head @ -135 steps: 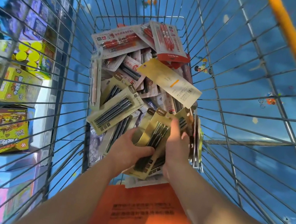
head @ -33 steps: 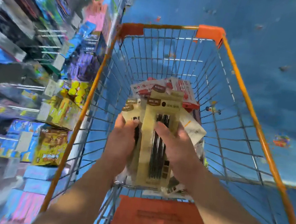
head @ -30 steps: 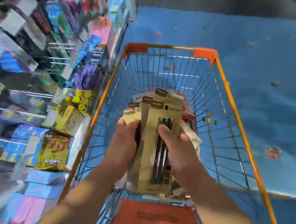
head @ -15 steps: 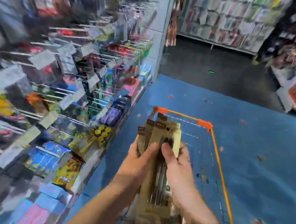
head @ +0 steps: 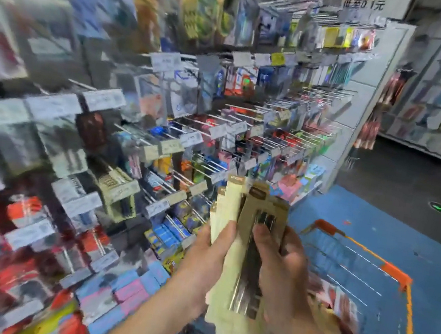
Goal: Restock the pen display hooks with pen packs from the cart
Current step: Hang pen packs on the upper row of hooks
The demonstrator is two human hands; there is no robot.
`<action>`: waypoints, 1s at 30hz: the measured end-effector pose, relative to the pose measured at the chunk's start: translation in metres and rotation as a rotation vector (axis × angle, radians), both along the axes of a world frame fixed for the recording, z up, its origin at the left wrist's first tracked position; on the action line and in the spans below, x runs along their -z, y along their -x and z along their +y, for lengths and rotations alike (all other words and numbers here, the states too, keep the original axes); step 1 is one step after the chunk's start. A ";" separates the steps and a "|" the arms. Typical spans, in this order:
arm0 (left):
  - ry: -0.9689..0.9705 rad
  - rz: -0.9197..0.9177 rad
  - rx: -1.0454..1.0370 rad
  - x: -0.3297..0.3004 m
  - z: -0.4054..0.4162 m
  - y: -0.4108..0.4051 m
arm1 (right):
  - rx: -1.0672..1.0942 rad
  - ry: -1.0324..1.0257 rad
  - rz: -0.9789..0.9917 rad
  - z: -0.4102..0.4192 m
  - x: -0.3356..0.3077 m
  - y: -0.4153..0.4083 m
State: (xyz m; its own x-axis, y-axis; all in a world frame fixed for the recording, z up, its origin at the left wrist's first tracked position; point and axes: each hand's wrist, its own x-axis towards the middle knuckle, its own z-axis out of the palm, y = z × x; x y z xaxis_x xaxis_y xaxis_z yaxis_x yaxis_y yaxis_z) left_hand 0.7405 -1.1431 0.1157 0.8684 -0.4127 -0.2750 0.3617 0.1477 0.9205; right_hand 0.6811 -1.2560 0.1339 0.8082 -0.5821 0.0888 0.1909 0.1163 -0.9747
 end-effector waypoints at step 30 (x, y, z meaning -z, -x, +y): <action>0.100 0.061 -0.739 -0.054 0.503 0.117 | -0.841 -0.264 0.171 0.491 -0.044 0.017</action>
State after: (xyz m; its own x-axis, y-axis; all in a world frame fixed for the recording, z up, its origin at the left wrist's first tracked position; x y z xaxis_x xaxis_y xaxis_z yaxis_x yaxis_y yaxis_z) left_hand 0.6231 -0.6396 0.1702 0.9135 0.2470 -0.3232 0.1854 0.4544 0.8713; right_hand 0.6641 -0.7646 0.1779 0.9667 0.2236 -0.1244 -0.2034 0.3766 -0.9038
